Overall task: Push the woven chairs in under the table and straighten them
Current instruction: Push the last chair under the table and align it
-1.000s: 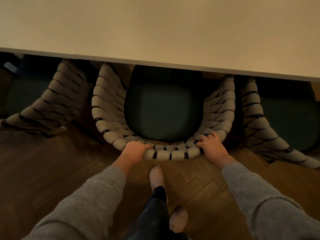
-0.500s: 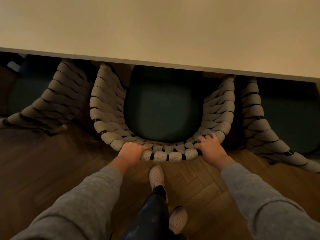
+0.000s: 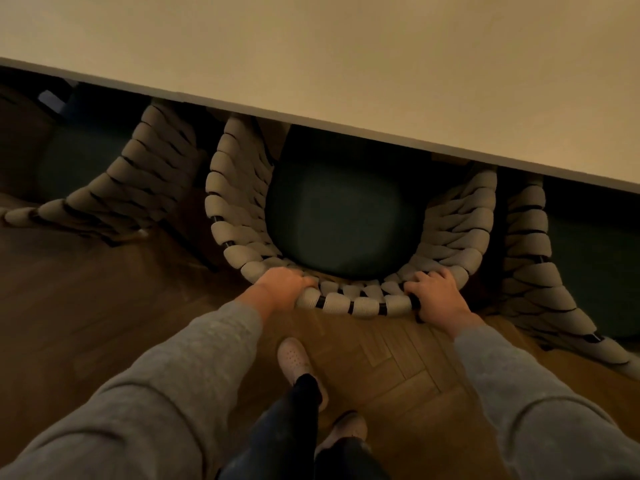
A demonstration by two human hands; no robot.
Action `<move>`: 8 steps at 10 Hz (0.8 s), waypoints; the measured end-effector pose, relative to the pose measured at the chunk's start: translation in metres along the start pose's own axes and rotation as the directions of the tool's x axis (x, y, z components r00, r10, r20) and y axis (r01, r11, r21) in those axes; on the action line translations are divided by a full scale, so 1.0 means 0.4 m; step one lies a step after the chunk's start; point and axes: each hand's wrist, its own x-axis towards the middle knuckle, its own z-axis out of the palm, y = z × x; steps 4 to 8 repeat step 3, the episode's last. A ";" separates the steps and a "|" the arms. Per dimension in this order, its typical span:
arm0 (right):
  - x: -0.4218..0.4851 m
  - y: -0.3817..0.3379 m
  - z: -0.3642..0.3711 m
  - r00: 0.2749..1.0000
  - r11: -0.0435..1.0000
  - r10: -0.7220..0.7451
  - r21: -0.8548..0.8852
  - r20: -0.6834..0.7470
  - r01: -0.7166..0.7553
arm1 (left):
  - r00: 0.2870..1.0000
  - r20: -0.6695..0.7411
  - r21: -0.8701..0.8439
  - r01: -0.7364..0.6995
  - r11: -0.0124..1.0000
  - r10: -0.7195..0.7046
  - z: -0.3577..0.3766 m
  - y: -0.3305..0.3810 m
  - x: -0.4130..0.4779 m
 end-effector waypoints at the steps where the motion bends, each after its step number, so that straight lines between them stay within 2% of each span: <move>1: 0.007 0.008 -0.003 0.999 1.000 0.004 0.023 0.050 -0.006 | 0.996 0.082 -0.140 -0.022 0.990 0.034 -0.012 -0.010 -0.013; 2: 0.027 -0.008 -0.020 0.993 0.998 0.015 0.063 0.117 -0.023 | 0.997 0.056 -0.189 -0.033 0.982 0.044 -0.030 -0.037 -0.043; 3: 0.043 -0.011 -0.048 0.946 0.998 0.051 0.019 0.319 -0.060 | 0.996 -0.090 -0.284 -0.050 0.958 0.025 -0.028 -0.062 -0.097; 8: 0.043 -0.011 -0.048 0.946 0.998 0.051 0.019 0.319 -0.060 | 0.996 -0.090 -0.284 -0.050 0.958 0.025 -0.028 -0.062 -0.097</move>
